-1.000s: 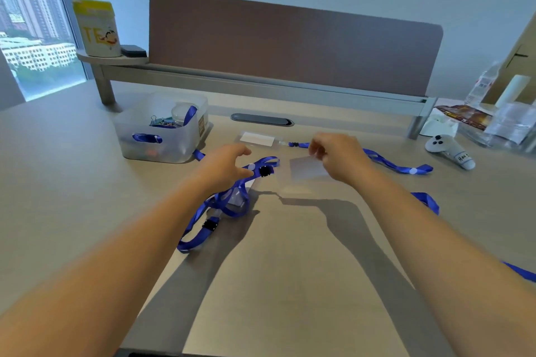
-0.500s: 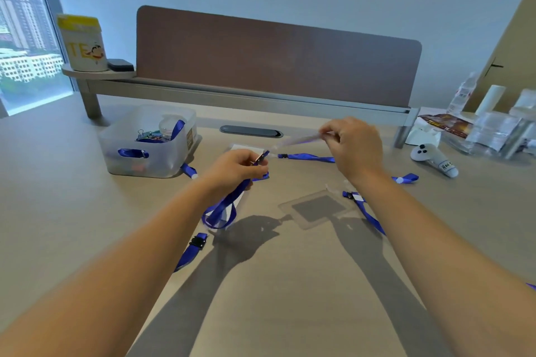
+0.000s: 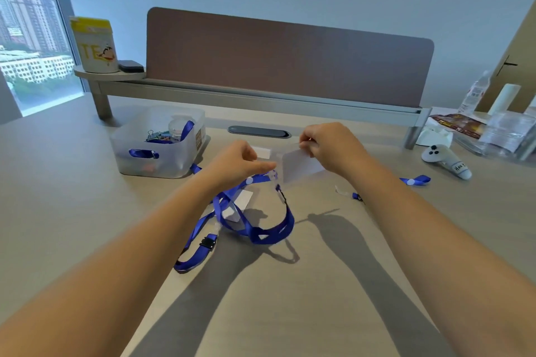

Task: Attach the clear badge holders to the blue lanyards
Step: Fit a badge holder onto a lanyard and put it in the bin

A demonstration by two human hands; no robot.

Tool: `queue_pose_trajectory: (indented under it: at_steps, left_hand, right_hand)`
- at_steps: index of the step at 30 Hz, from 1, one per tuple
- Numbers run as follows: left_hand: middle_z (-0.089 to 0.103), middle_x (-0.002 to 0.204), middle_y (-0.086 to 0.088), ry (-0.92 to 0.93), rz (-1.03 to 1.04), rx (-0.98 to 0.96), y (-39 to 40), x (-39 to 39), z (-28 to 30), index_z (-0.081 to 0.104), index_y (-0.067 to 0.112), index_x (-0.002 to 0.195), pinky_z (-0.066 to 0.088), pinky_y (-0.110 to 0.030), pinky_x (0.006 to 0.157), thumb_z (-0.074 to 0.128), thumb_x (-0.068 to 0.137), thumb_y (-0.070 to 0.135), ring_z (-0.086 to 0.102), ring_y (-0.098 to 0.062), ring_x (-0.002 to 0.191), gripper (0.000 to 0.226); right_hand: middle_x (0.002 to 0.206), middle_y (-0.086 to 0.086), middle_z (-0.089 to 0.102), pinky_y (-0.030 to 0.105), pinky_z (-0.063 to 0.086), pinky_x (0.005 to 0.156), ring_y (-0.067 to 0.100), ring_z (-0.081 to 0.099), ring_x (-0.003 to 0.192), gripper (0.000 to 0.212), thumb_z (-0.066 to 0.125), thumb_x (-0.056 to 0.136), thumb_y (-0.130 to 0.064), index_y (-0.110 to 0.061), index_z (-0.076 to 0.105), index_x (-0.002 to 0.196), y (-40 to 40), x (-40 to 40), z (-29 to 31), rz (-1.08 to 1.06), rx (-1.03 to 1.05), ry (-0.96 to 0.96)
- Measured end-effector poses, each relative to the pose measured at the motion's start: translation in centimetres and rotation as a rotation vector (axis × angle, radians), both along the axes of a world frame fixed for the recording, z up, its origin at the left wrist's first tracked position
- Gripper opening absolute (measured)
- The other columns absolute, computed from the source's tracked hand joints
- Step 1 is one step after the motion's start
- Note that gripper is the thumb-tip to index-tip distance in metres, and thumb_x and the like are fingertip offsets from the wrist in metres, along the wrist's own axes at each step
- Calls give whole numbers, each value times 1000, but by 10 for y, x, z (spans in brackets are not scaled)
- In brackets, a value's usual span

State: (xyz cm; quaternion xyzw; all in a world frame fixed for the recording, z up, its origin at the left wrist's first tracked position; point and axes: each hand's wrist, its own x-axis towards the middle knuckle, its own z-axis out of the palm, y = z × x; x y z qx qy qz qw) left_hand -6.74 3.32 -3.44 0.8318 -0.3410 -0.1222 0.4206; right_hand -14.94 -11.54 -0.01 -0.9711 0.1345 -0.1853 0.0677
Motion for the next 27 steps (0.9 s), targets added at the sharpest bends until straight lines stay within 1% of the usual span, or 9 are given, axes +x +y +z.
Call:
queue_pose_trajectory:
  at_steps: [3, 7, 12, 15, 17, 19, 22, 25, 27]
  left_hand:
    - [56, 98, -6, -90, -42, 20, -8, -3, 9, 52, 5, 115, 44, -22, 66, 56, 87, 29, 53, -17, 89, 37]
    - [64, 95, -13, -74, -71, 20, -13, -6, 14, 61, -2, 110, 45, -15, 65, 46, 93, 16, 57, -15, 73, 29]
    - [60, 91, -12, 187, 72, -202, -11, -5, 11, 56, -4, 112, 51, -24, 69, 45, 93, 7, 60, -20, 78, 25]
    - [60, 76, -8, 422, 142, -345, -6, -2, 9, 56, -7, 101, 53, -23, 62, 45, 93, 4, 58, -17, 66, 18]
    - [59, 74, -9, 553, 156, -425, -4, -3, 9, 54, 0, 84, 55, -19, 57, 44, 93, 2, 58, -17, 66, 14]
    - [60, 76, -9, 624, 172, -474, -4, -4, 8, 51, 6, 77, 55, -20, 59, 43, 93, 2, 60, -17, 68, 18]
    - [61, 79, -8, 670, 187, -521, -3, -6, 6, 54, 1, 93, 54, -24, 63, 43, 93, 2, 61, -16, 70, 11]
    - [61, 79, -10, 737, 192, -569, -1, -5, 7, 53, -5, 111, 56, -16, 54, 45, 92, 1, 61, -16, 71, 22]
    - [61, 80, -10, 747, 209, -578, 0, -4, 8, 51, -5, 115, 57, -20, 62, 47, 91, 0, 61, -17, 73, 25]
  right_hand:
    - [109, 16, 67, 25, 38, 76, 30, 59, 97, 24, 46, 93, -12, -7, 65, 107, 7, 4, 7, 12, -73, 45]
    - [113, 15, 66, 25, 38, 74, 30, 58, 101, 25, 46, 93, -11, -7, 61, 112, 13, 7, 7, 24, -88, 27]
    - [112, 15, 66, 27, 43, 78, 26, 60, 99, 31, 52, 91, -13, -5, 50, 120, 13, 3, -4, 27, 190, -151]
    - [109, 14, 65, 27, 40, 76, 19, 54, 88, 25, 56, 90, -18, -2, 57, 109, 18, 2, -16, 29, 262, -98]
    - [107, 13, 65, 28, 44, 76, 16, 52, 85, 25, 56, 89, -23, -3, 60, 104, 24, 3, -27, 49, 341, -29]
    - [102, 11, 65, 29, 46, 77, 16, 54, 85, 22, 58, 87, -28, -8, 59, 95, 31, 5, -35, 67, 464, -6]
    - [89, 4, 62, 32, 50, 81, 19, 59, 85, 22, 63, 82, -33, -18, 49, 74, 39, 8, -40, 71, 659, -25]
    - [76, 1, 60, 36, 52, 86, 20, 61, 81, 19, 61, 85, -20, -18, 50, 70, 41, 10, -40, 77, 815, -57]
    - [68, 1, 59, 29, 55, 75, 16, 61, 67, 21, 57, 88, -10, -15, 52, 68, 39, 10, -38, 105, 927, -74]
